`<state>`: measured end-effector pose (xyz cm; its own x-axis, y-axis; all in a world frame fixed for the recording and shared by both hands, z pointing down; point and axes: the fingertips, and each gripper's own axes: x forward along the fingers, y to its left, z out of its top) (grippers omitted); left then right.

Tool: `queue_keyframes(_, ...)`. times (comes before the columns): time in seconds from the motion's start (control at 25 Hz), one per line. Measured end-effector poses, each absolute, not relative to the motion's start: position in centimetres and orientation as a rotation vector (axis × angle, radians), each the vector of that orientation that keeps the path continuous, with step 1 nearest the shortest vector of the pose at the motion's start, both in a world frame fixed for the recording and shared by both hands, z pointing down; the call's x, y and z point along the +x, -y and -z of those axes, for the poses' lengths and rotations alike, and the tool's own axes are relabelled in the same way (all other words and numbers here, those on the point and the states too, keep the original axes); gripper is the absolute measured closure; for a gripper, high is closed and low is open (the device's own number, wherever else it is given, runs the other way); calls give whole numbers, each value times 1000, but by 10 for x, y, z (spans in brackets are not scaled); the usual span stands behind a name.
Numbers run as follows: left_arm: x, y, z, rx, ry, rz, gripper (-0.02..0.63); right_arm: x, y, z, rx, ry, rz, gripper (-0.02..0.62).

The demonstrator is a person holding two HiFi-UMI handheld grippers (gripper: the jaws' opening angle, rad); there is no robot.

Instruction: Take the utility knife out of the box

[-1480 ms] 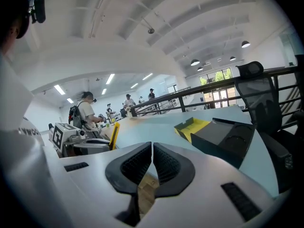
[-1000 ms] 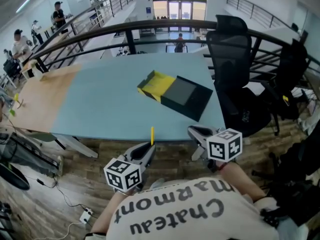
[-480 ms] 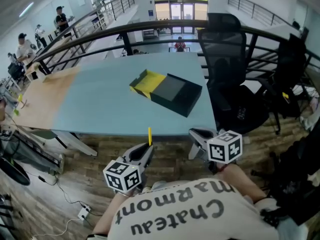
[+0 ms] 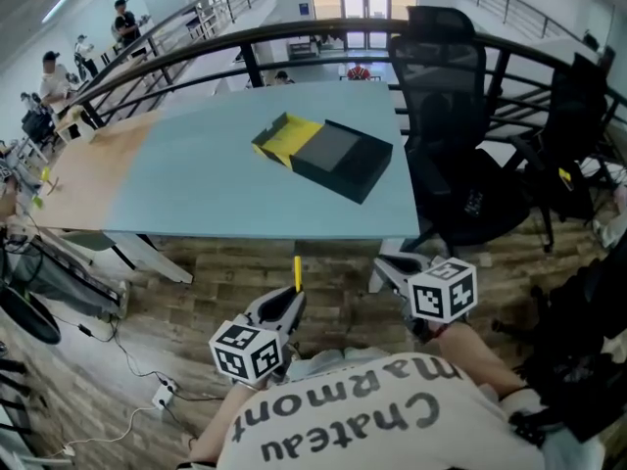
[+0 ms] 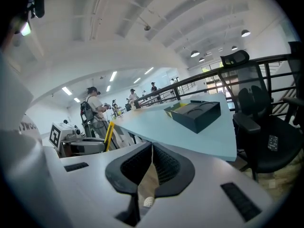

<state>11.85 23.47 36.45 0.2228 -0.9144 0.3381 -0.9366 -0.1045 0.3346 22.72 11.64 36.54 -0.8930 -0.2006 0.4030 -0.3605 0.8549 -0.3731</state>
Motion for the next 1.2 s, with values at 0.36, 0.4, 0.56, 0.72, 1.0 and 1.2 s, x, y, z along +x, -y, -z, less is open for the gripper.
queue_keyframes(0.36, 137, -249, -379, 1990, 1707, -62, 554, 248, -126, -378, 421, 2652, -591, 558)
queue_keyframes(0.4, 138, -250, -380, 1987, 1706, -65, 554, 250, -126, -378, 423, 2651, -597, 558)
queue_keyframes(0.56, 142, -252, -381, 1984, 1707, -69, 554, 255, -126, -381, 427, 2647, -605, 558)
queue_keyframes(0.72, 144, -251, -382, 1987, 1704, -69, 554, 254, -127, -383, 418, 2647, -612, 558)
queue_keyframes(1.0, 137, -250, -382, 1985, 1712, -66, 554, 249, -125, -383, 415, 2646, -596, 558)
queue_keyframes(1.2, 134, -248, -381, 1988, 1710, -66, 554, 248, -119, -383, 438, 2641, -597, 558)
